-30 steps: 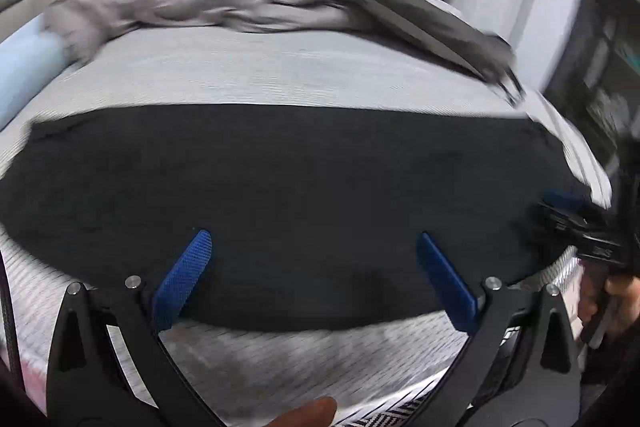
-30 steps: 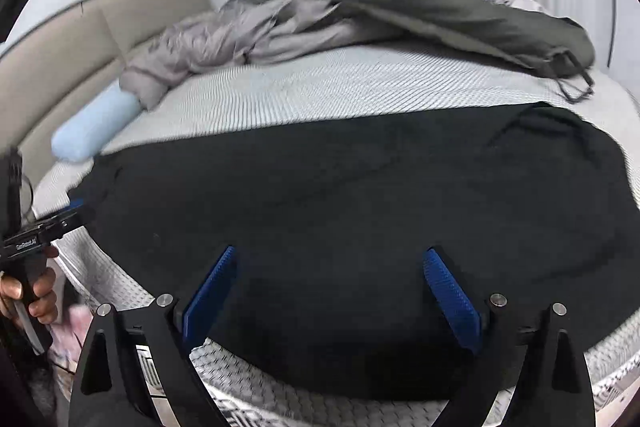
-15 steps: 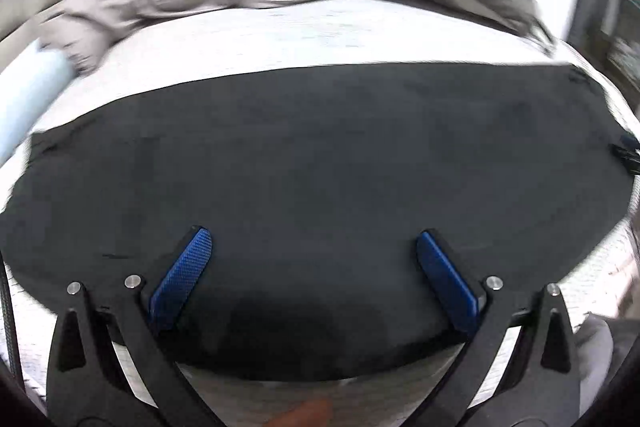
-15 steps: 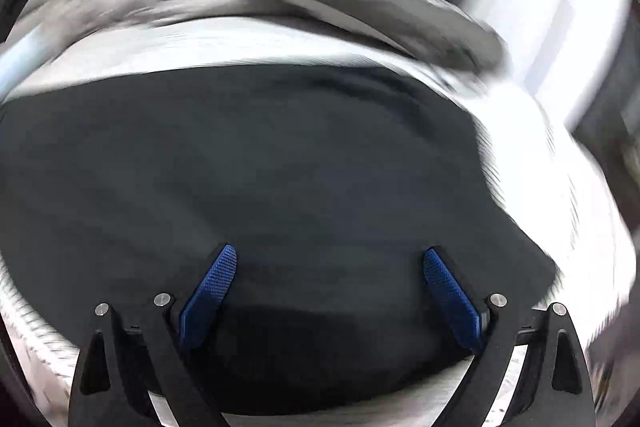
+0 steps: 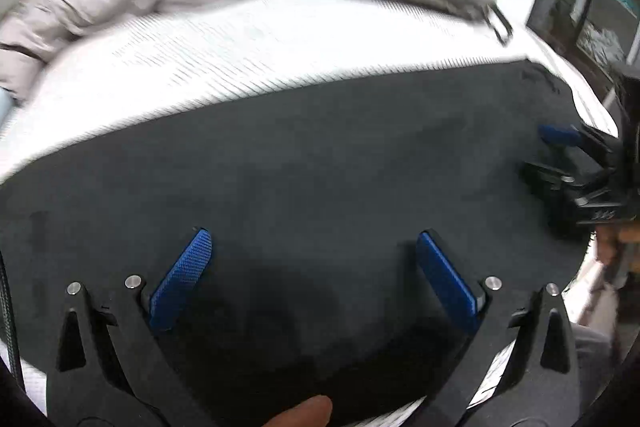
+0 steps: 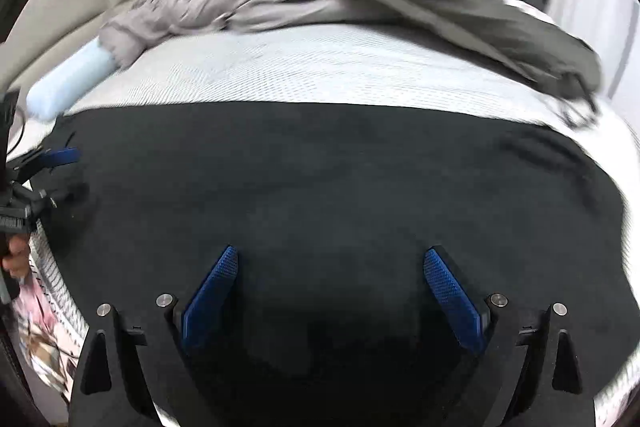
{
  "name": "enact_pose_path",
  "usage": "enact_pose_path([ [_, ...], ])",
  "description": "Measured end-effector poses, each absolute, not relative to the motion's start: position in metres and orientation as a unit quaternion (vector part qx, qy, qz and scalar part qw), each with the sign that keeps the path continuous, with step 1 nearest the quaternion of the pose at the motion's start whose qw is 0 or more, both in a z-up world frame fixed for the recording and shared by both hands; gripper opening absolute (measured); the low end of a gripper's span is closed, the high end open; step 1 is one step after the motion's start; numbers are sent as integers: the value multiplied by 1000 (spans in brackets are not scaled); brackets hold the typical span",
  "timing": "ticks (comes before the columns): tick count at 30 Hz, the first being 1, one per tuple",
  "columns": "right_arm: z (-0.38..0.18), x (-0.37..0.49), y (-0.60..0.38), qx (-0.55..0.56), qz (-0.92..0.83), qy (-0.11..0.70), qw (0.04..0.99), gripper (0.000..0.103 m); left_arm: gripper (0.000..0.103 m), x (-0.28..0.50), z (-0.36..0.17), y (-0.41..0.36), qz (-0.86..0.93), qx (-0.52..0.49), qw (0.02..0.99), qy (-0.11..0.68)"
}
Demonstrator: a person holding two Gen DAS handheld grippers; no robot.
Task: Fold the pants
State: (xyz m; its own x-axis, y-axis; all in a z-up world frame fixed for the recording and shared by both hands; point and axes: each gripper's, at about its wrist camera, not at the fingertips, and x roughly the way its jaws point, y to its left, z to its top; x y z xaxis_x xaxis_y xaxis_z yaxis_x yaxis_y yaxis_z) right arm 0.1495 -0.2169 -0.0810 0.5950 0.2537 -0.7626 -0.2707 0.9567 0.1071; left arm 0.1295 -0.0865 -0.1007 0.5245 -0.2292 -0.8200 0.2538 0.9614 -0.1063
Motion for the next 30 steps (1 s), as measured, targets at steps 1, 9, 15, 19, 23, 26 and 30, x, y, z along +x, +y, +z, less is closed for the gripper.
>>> enact_pose_path([
  [1, -84, 157, -211, -18, 149, 429, 891, 96, 102, 131, -106, -90, -138, 18, 868, 476],
  [9, -100, 168, -302, -44, 24, 445, 894, 93, 102, 135, -119, -4, -77, 22, 884, 460],
  [15, -102, 166, -331, -37, 23, 441, 896, 82, 102, 146, -119, 54, -13, 27, 881, 472],
  [19, -78, 166, -282, -51, 40, 433, 899, 85, 102, 154, -99, 38, -54, 6, 884, 464],
  [23, -67, 175, -227, -67, 93, 428, 896, 88, 102, 186, -94, -17, -104, 45, 880, 461],
  [26, -83, 207, -179, -86, 132, 458, 875, 88, 102, 213, -117, -50, -123, 101, 856, 493],
  [30, -100, 228, -165, -123, 142, 472, 861, 91, 103, 222, -124, -38, -123, 99, 850, 502],
])
